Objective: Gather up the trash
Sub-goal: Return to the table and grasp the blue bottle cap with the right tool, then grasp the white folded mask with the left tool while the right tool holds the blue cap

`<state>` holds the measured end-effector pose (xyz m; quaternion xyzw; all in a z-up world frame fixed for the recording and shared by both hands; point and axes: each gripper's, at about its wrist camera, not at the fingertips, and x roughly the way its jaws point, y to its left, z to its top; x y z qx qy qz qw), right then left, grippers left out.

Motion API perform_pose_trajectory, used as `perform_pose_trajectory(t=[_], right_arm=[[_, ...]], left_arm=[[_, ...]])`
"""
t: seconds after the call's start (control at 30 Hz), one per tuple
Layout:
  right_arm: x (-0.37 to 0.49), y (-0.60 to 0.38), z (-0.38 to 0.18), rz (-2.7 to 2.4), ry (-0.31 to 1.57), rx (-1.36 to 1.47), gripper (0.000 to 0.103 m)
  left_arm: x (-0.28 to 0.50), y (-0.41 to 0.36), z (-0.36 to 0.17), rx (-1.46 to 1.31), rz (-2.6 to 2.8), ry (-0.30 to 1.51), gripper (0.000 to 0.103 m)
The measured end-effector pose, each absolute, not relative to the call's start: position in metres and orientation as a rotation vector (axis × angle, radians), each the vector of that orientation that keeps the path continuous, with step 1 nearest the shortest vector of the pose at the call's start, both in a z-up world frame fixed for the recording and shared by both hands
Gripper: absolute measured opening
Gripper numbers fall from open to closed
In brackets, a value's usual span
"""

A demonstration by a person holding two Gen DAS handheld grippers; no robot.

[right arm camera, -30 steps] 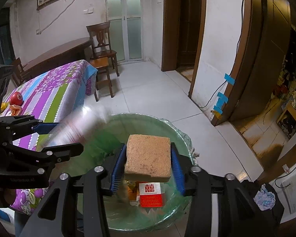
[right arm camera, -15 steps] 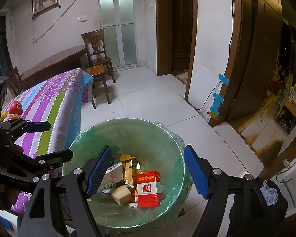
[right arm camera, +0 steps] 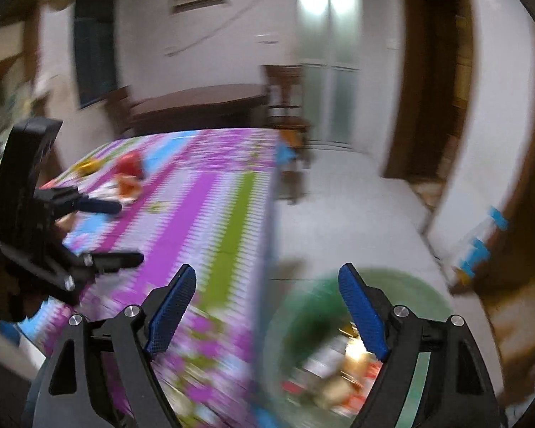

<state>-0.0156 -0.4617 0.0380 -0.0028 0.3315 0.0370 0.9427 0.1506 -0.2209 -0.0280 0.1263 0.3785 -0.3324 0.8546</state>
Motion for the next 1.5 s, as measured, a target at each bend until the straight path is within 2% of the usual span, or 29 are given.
perform_pose_trajectory(t=[0.33, 0.6, 0.8, 0.97, 1.0, 1.03, 1.2, 1.27, 1.33, 1.5], right_arm=[[0.148, -0.275, 0.054, 0.406, 0.728, -0.154, 0.082], [0.326, -0.141, 0.045, 0.532, 0.895, -0.238, 0.082], [0.435, -0.076, 0.003, 0.445, 1.035, -0.326, 0.078], [0.476, -0.059, -0.031, 0.371, 1.143, -0.394, 0.073], [0.480, -0.058, -0.038, 0.362, 1.167, -0.408, 0.071], [0.479, -0.058, -0.042, 0.366, 1.181, -0.416, 0.064], [0.480, -0.047, -0.053, 0.341, 1.206, -0.509, 0.061], [0.478, -0.044, -0.054, 0.361, 1.207, -0.511, 0.048], [0.473, -0.041, -0.054, 0.371, 1.198, -0.535, 0.042], [0.457, -0.043, -0.032, 0.398, 1.123, -0.526, 0.041]], left_arm=[[0.245, 0.014, -0.034, 0.089, -0.340, 0.849, 0.098], [0.290, 0.117, -0.015, -0.009, -0.202, 0.811, 0.098], [0.305, 0.152, -0.027, -0.028, -0.171, 0.827, 0.098], [0.309, 0.162, -0.028, -0.048, -0.189, 0.822, 0.097], [0.309, 0.164, -0.027, -0.051, -0.196, 0.820, 0.097], [0.310, 0.163, -0.027, -0.053, -0.204, 0.816, 0.098], [0.308, 0.151, -0.022, -0.052, -0.237, 0.795, 0.098], [0.307, 0.147, -0.021, -0.059, -0.248, 0.791, 0.098], [0.307, 0.142, -0.020, -0.058, -0.254, 0.790, 0.098], [0.304, 0.124, -0.020, -0.037, -0.281, 0.794, 0.097]])
